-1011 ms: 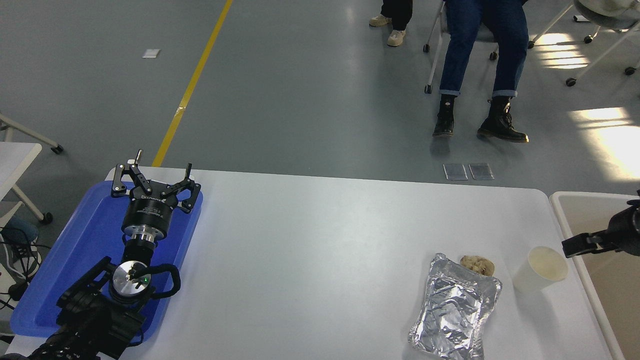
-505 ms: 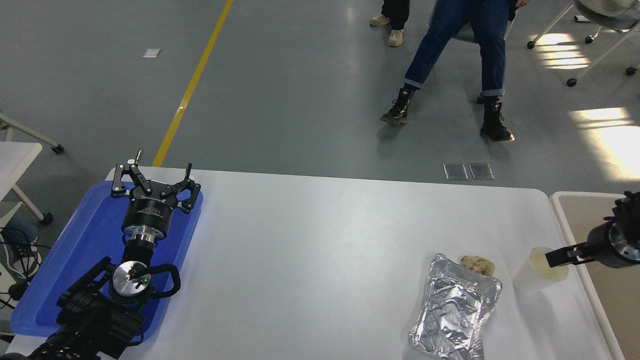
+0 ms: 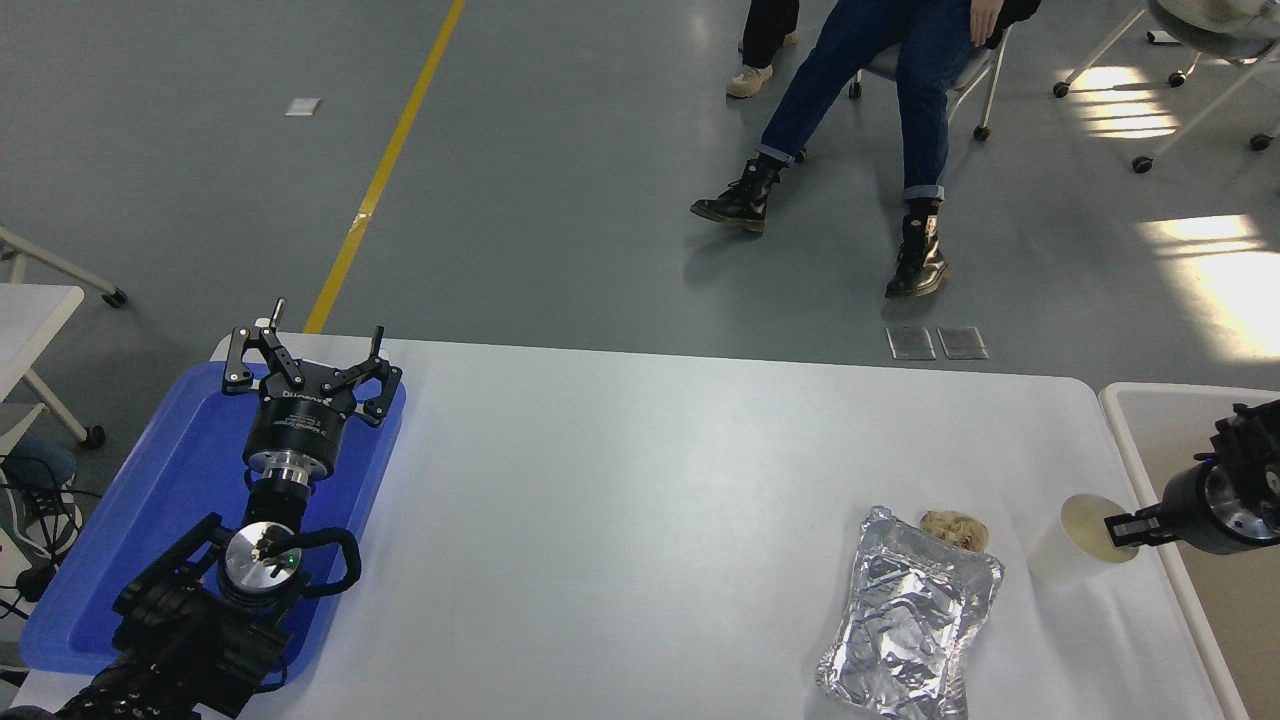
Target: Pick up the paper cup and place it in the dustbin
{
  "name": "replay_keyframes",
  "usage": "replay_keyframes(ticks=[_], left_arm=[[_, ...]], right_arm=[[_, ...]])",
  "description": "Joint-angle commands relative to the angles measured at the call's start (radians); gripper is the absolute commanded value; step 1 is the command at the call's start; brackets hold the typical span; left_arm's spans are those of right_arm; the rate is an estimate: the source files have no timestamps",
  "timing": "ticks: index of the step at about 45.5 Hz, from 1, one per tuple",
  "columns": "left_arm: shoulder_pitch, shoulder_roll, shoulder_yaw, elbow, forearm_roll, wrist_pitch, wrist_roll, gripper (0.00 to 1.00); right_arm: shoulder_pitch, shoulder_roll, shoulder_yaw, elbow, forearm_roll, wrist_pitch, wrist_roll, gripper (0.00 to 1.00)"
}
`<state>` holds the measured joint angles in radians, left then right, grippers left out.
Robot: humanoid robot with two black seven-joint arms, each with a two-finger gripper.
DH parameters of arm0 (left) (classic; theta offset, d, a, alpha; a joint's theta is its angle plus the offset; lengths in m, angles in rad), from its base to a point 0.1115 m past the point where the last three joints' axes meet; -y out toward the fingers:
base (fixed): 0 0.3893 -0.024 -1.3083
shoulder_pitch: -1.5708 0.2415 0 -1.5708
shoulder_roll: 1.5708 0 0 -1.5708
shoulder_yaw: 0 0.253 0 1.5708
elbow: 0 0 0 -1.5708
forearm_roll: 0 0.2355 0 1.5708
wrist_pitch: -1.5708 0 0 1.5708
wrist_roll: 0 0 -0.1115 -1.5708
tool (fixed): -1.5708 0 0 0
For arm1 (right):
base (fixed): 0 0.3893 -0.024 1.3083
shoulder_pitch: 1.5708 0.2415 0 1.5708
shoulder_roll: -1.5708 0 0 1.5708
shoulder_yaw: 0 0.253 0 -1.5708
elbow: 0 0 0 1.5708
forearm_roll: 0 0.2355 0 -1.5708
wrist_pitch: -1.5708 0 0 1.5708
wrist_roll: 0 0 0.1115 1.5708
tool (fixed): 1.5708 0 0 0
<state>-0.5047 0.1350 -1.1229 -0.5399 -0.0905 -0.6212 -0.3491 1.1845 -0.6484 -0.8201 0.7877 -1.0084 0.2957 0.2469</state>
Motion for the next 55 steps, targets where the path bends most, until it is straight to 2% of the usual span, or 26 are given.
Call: replay_keyframes(ticks=[1,6,18,28,42,55], left_arm=[[0.000,0.000,0.000,0.000,0.000,0.000,-0.001,1.00],[0.000,0.000,0.000,0.000,0.000,0.000,-0.001,1.00],[0.000,0.000,0.000,0.000,0.002,0.000,0.001,1.00],[0.002,0.000,0.000,0.000,0.002,0.000,-0.001,1.00],[0.002,0.000,0.000,0.000,0.002,0.000,0.001,1.00],[0.002,0.000,0.000,0.000,0.002,0.000,0.001,1.00]], right_arm=[[-0.002,0.001,0.009,0.005,0.001,-0.001,0.002,0.00],[0.004,-0.002,0.015,0.010,0.001,-0.001,0.003,0.00],[0.086,-0.071,0.027,0.053,0.002,0.025,0.046,0.00],[0.217,-0.143,0.016,0.145,-0.010,0.094,0.048,0.00],[0.509,-0.260,0.012,0.277,-0.070,0.310,0.048,0.00],[0.737,-0.274,0.012,0.295,-0.072,0.490,0.046,0.00]])
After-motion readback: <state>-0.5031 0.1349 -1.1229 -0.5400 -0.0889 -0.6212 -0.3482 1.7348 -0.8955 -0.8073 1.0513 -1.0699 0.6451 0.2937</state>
